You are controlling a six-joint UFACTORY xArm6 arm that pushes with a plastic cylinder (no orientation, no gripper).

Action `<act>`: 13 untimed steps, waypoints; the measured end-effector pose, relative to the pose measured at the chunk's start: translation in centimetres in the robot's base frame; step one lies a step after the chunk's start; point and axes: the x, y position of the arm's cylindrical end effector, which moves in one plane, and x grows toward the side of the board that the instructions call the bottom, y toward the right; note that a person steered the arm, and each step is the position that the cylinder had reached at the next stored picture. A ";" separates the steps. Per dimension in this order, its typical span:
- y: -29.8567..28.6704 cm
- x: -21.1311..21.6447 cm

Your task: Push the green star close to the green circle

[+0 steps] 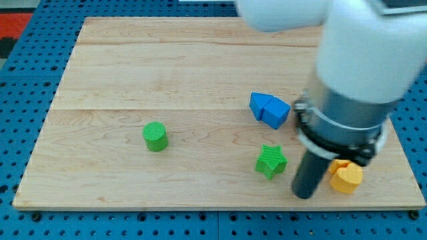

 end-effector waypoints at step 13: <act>-13.8 -5.3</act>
